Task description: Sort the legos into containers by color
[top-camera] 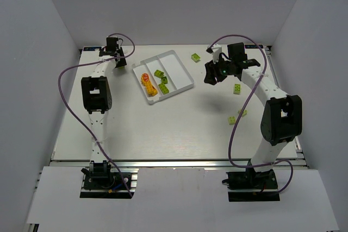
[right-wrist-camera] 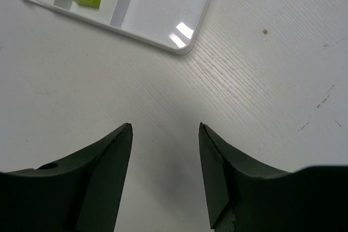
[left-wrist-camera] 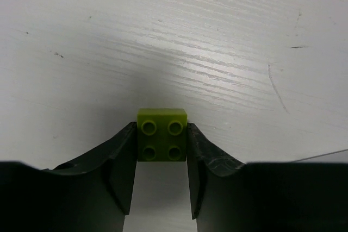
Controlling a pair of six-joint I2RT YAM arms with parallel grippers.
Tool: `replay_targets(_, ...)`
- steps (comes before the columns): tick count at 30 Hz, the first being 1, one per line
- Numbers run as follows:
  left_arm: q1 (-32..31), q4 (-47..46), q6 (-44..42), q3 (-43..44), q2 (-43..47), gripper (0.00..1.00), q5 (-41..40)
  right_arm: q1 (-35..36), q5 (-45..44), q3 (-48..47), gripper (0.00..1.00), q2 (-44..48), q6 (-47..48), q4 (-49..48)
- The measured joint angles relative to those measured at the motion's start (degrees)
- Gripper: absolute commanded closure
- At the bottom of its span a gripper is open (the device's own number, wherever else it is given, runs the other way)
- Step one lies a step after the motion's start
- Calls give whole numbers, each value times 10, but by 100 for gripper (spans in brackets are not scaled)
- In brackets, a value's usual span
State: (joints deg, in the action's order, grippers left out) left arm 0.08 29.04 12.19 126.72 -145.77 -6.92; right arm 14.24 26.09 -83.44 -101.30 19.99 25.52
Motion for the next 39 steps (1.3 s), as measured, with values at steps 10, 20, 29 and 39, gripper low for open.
replay_targets(10, -3, -50, 38, -120, 75, 91, 6, 0, 0, 0, 45, 2, 0, 0)
replay_targets(20, -49, -114, 144, -214, 238, 90, 172, -1, -17, 9, 100, 2, -21, -11)
replay_targets(29, -135, -77, 186, -191, 196, 79, 228, -23, -47, 9, 19, 2, -65, -21)
replay_targets(39, -139, -14, 199, -121, 112, 40, 194, -72, -65, 9, 23, -6, -93, -20)
